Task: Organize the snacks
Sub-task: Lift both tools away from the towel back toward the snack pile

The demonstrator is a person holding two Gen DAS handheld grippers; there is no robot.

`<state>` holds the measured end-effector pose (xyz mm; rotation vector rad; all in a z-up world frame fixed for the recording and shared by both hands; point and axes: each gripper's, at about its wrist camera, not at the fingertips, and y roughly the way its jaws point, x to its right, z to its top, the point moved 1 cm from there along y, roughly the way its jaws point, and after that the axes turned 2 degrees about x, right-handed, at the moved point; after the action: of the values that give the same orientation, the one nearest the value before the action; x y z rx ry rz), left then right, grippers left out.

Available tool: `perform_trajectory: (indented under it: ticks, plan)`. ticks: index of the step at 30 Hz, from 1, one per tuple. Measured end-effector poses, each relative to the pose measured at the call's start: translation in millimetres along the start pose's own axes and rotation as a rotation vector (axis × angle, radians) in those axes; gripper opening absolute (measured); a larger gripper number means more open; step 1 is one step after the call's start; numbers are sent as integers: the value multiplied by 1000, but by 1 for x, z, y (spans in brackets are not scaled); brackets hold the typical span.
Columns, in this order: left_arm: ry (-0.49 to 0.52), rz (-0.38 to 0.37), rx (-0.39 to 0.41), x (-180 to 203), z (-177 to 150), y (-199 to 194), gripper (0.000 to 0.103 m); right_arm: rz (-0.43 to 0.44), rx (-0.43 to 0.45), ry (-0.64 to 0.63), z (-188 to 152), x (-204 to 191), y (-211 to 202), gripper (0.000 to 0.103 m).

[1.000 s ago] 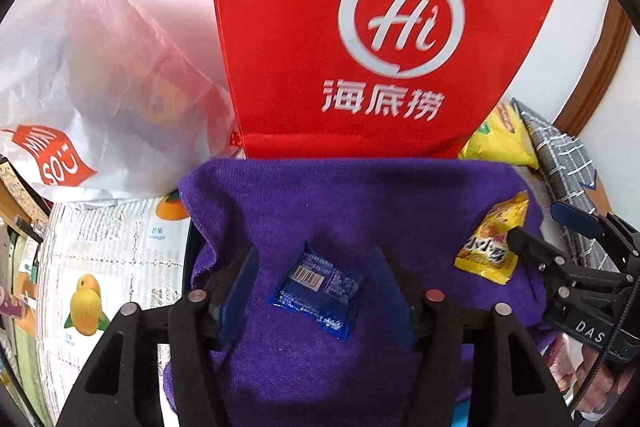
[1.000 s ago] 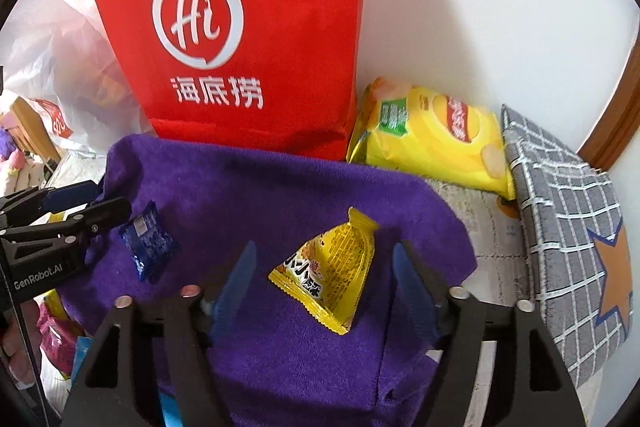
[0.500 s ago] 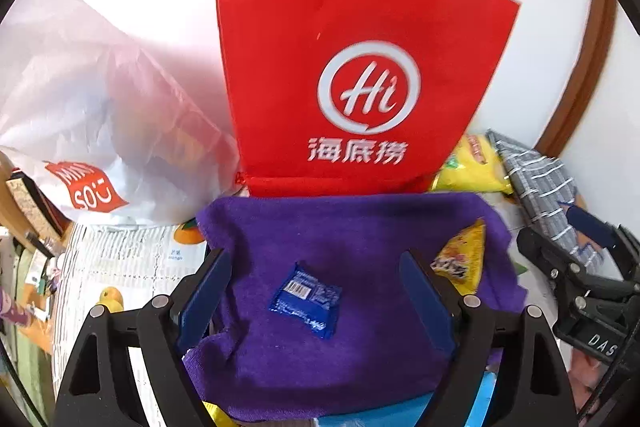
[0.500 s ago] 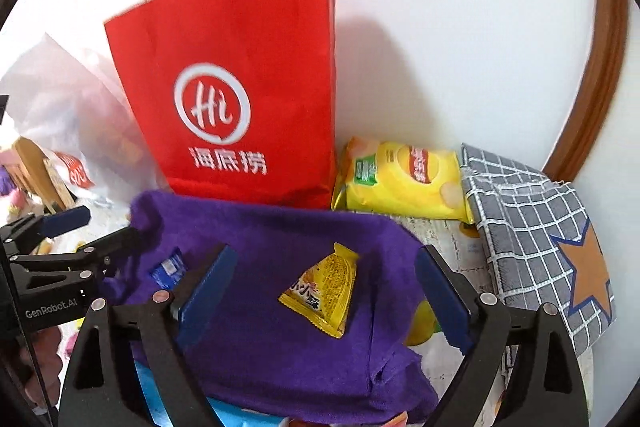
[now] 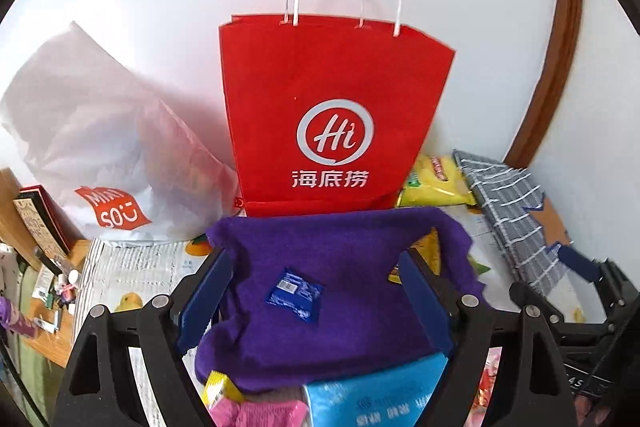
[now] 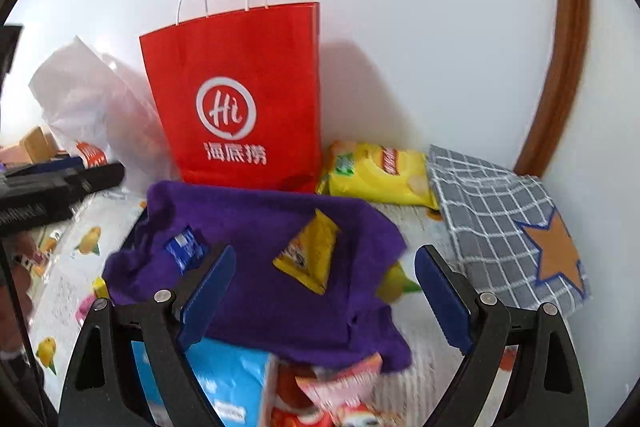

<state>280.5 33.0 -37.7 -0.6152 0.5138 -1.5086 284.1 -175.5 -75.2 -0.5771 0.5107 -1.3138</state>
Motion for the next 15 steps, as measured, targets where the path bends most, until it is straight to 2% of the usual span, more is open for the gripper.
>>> perform_trajectory:
  ticks: [3,6,11,15]
  plan:
    - [8,3,-4,-2,-8,-13,84,52,17,80,-14,13,-15,91]
    - [-31,0,-8,-10,-19,-24,84,68,54,138,-27,22,-28,91]
    - [-44,7,-10,-17,-42,-40,84,61,84,151,-49,30,-46,91]
    - [-29,-1,-17,-16,-60,-48,84,59,72,156,-70,38,-53,91]
